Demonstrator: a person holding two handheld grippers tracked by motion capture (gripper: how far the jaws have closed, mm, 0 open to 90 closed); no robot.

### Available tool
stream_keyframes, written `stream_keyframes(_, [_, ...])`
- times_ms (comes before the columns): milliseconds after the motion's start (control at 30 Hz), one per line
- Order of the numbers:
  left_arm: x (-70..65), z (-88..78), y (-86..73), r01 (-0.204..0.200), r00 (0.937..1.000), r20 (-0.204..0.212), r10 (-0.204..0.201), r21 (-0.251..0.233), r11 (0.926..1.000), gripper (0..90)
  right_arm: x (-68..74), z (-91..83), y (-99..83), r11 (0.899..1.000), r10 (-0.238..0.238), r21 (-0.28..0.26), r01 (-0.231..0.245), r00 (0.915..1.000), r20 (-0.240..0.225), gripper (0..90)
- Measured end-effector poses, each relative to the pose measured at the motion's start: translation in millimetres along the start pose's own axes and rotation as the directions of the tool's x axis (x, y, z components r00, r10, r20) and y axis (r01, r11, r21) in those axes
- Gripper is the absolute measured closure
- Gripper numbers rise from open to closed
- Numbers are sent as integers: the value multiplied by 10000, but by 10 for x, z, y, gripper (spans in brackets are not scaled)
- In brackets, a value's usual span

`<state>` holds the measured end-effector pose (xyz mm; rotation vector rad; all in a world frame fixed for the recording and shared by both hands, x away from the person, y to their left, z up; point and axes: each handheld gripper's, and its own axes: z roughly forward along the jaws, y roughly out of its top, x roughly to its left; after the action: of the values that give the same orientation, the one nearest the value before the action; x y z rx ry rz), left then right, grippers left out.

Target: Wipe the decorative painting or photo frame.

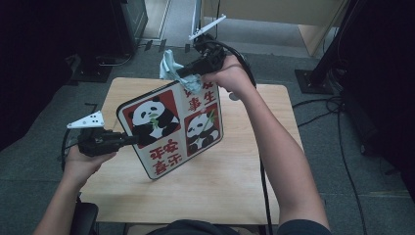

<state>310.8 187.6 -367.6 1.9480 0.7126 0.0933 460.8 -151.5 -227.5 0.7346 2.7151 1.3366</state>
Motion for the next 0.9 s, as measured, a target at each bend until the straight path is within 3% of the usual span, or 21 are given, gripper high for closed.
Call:
stream_keyframes(500, [4,-5,0,41,10000,-42,-41,3,10000,779,-136,-163,-105,9997,156,-183,-147,9987,484,810])
stream_keyframes(900, [0,-4,4,34,9999,-110,-33,31,10000,779,-274,-306,-190,9977,639,-277,-617,9941,873,810])
